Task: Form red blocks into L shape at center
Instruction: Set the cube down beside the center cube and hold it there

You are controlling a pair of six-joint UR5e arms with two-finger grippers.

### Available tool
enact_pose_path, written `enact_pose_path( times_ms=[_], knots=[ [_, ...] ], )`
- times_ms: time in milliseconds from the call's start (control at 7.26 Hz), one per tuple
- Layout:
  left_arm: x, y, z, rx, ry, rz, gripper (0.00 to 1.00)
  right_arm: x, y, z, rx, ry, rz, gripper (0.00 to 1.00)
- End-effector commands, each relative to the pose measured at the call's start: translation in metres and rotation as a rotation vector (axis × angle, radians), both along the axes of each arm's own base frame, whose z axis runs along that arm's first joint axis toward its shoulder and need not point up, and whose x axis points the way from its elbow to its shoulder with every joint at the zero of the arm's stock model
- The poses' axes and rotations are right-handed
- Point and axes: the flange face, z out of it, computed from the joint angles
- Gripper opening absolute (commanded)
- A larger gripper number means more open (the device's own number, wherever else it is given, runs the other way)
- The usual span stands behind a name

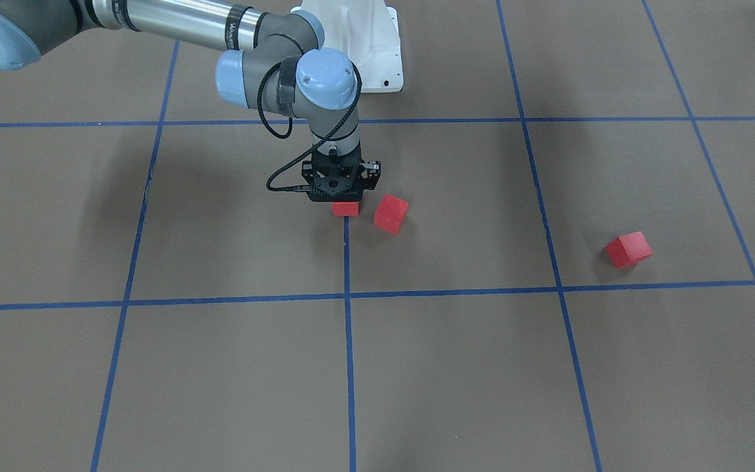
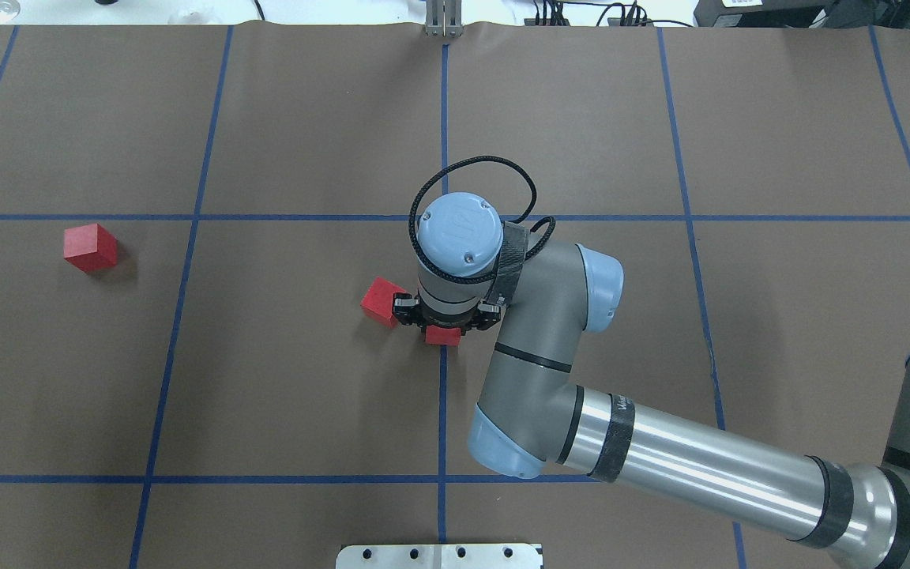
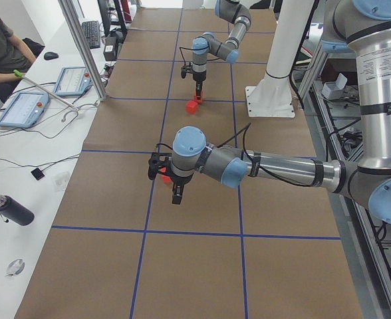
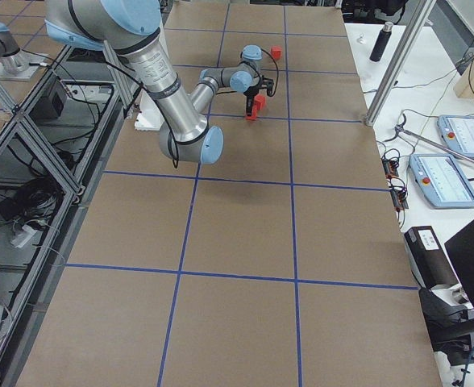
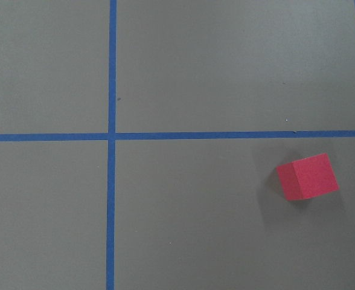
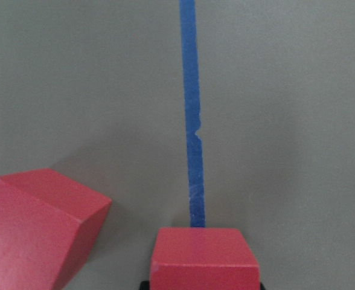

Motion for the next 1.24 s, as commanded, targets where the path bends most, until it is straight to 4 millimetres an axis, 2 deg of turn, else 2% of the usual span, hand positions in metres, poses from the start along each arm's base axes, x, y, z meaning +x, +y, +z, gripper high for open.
enact_pose_path(
  times_ms=[0,827,965,1102],
  knots=[
    [0.0,0.0001,-0.0024,0.004,0.001,-0.001,1.0,0.0,0.0,0.0008,0.005,0.002,-0.006,0.0],
    [-0.0007,0.0008,-0.0025,0.004,0.001,-0.002,1.0,-0.0016,0.0014,-0.0001,0.037,0.006,-0.019,0.0],
    [-0.0001,0.0008,-0.0025,0.004,0.001,-0.001,1.0,-0.0016,0.0014,-0.0001,0.036,0.006,-0.018,0.25],
    [-0.0007,0.0008,-0.0025,0.004,0.001,-0.002,1.0,-0.0021,0.0015,0.0001,0.04,0.009,-0.011,0.99]
  ],
)
